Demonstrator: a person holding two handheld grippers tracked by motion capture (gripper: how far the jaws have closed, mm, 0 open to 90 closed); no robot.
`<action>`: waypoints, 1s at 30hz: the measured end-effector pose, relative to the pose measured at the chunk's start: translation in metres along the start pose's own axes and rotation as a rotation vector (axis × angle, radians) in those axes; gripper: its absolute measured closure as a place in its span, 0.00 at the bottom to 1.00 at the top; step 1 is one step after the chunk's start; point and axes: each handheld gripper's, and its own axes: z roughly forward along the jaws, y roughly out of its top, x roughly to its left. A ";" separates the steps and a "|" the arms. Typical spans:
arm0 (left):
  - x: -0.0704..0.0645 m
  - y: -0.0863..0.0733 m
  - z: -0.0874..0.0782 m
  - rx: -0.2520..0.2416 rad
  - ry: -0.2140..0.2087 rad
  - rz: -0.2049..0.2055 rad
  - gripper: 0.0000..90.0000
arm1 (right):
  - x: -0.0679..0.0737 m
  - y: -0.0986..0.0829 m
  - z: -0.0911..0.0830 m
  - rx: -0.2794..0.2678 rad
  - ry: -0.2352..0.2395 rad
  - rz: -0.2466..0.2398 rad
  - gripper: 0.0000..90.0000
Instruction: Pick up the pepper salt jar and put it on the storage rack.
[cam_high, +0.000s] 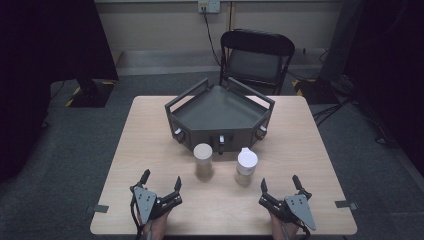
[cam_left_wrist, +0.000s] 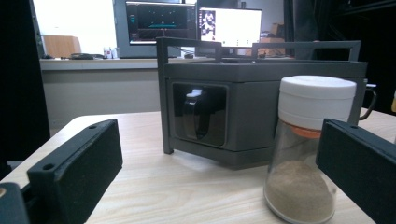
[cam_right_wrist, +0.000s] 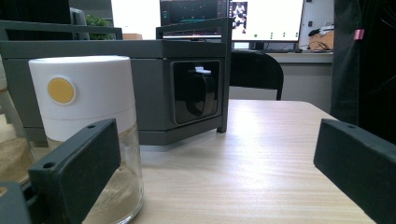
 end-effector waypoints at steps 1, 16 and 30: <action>0.000 0.001 0.001 0.005 -0.006 0.001 0.00 | 0.000 0.000 0.000 0.000 0.000 0.000 0.00; 0.001 0.020 0.017 0.007 -0.056 -0.017 0.00 | 0.000 0.000 0.000 0.000 -0.001 0.001 0.00; 0.005 0.042 0.033 0.017 -0.138 -0.032 0.00 | 0.000 0.000 0.000 0.000 0.000 0.000 0.00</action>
